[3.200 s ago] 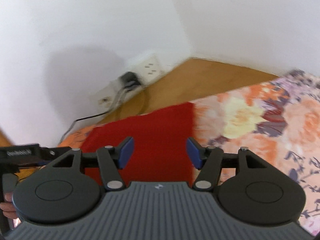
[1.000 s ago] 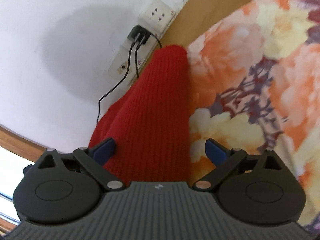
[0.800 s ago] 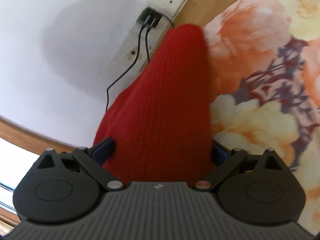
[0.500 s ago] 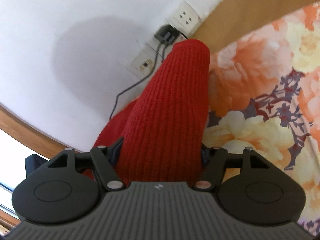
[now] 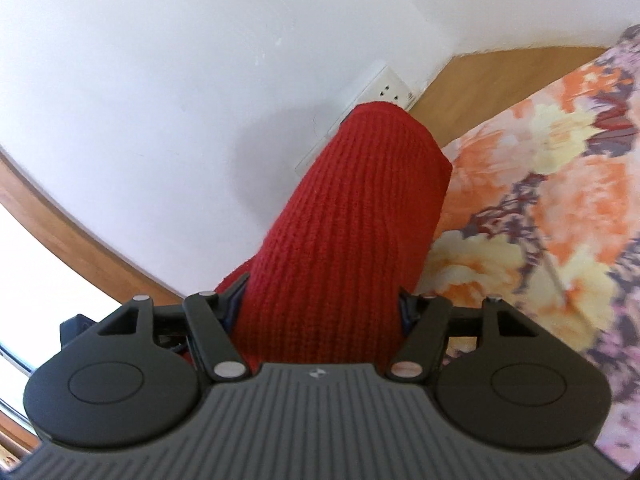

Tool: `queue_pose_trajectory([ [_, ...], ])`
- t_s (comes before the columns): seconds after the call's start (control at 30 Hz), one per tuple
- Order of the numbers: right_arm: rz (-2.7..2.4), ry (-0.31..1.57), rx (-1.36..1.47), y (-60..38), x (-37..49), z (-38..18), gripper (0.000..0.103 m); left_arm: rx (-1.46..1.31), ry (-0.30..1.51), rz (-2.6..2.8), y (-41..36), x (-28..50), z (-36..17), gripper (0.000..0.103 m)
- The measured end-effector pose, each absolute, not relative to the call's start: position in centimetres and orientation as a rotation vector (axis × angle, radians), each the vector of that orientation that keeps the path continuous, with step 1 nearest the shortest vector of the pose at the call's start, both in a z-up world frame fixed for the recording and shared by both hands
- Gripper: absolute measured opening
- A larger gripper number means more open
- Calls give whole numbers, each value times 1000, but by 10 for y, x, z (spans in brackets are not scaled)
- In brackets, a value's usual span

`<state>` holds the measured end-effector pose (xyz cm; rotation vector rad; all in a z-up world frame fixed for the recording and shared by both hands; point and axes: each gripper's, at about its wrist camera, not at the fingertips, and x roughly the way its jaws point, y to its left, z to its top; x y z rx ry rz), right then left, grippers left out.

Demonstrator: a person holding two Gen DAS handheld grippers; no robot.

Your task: Fold small clothes

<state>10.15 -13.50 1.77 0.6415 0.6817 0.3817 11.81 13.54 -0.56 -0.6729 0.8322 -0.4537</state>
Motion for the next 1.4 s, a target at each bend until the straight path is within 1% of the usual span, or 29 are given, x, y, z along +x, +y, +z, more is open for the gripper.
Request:
queue_pose_trajectory([
  [0.13,353,665,641,-167,71,25,70,-632,838,-487,100,104,-3,44],
  [0.23,318,672,659,-191,56,19,70,-597,847,-509,74,96,-9,44],
  [0.47,197,758,641,-227,42,-31,71,-462,931,-478,30,96,-49,45],
  [0.57,188,780,622,-230,41,-46,72,-388,918,-446,24,91,-53,53],
  [0.63,186,784,601,-232,39,-49,75,-353,908,-430,22,88,-52,59],
  [0.7,181,786,581,-231,41,-52,77,-332,904,-410,21,86,-53,62],
  [0.77,169,783,546,-228,38,-47,80,-325,902,-393,20,81,-49,63],
  [0.83,150,770,495,-224,33,-37,86,-315,902,-367,16,81,-45,65],
  [0.9,129,747,440,-220,27,-27,89,-283,890,-341,15,72,-36,66],
  [1.03,88,707,345,-215,11,-10,96,-184,837,-255,11,53,-18,78],
  [1.2,78,672,251,-210,-15,2,103,-90,774,-193,6,23,-4,81],
  [1.4,39,646,130,-195,-48,0,103,-58,749,-105,-3,-10,2,83],
])
